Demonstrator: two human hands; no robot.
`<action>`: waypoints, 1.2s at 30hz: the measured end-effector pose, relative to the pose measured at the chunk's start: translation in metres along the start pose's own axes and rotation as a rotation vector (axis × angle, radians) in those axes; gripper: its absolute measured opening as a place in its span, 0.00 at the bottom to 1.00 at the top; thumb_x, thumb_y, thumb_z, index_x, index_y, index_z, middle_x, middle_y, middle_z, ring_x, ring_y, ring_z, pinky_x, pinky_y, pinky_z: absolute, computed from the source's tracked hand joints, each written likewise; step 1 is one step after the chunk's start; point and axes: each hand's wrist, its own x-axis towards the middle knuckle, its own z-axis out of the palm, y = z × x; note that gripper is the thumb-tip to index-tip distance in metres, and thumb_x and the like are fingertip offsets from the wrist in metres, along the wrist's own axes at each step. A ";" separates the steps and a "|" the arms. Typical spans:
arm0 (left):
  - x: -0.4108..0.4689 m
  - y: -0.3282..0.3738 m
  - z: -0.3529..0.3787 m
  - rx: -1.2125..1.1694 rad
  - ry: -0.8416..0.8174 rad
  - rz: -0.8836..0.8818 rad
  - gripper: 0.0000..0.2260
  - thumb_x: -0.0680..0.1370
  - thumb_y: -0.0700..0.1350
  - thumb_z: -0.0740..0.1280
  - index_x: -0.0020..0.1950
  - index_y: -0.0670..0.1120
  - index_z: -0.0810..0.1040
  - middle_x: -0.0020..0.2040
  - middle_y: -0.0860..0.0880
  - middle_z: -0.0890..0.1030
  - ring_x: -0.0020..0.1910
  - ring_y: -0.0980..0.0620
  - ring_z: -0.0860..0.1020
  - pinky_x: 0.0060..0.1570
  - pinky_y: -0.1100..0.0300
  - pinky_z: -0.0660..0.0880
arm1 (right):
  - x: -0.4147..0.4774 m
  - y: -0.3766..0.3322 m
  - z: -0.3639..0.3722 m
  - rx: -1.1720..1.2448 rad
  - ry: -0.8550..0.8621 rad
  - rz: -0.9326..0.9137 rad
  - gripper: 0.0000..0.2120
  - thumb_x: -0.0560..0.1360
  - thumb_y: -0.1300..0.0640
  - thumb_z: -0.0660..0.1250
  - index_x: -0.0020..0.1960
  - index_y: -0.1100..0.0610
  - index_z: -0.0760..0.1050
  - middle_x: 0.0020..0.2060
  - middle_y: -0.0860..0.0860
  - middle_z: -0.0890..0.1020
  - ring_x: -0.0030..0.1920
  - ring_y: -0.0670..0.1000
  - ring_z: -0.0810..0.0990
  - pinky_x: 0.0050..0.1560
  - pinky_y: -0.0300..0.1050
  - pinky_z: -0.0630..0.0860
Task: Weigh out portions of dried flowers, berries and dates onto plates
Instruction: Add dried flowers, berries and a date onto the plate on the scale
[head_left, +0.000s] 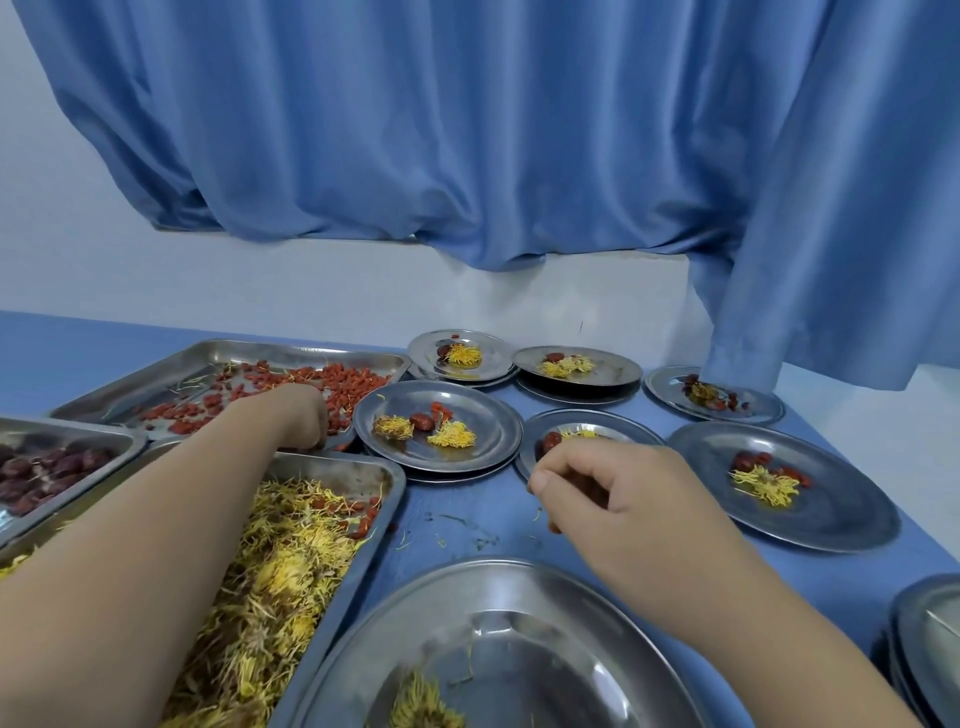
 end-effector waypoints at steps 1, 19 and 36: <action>-0.001 -0.001 -0.001 -0.017 0.011 0.002 0.14 0.76 0.33 0.63 0.50 0.47 0.85 0.49 0.49 0.81 0.46 0.50 0.77 0.49 0.57 0.75 | 0.000 0.000 0.000 0.001 0.000 -0.002 0.11 0.75 0.50 0.63 0.35 0.49 0.75 0.33 0.43 0.80 0.30 0.41 0.73 0.33 0.31 0.69; -0.002 -0.018 -0.013 -0.160 0.221 0.084 0.12 0.73 0.34 0.69 0.41 0.51 0.74 0.49 0.48 0.79 0.47 0.50 0.75 0.44 0.58 0.70 | 0.001 0.002 0.002 -0.031 -0.023 -0.009 0.12 0.75 0.50 0.63 0.35 0.52 0.75 0.33 0.47 0.79 0.28 0.42 0.71 0.31 0.35 0.69; -0.013 -0.024 -0.013 -0.232 0.204 0.107 0.11 0.72 0.31 0.67 0.37 0.48 0.81 0.39 0.56 0.78 0.38 0.58 0.74 0.42 0.61 0.71 | 0.000 0.002 0.006 -0.040 -0.040 -0.043 0.12 0.76 0.52 0.62 0.36 0.56 0.75 0.32 0.51 0.78 0.35 0.48 0.74 0.35 0.42 0.70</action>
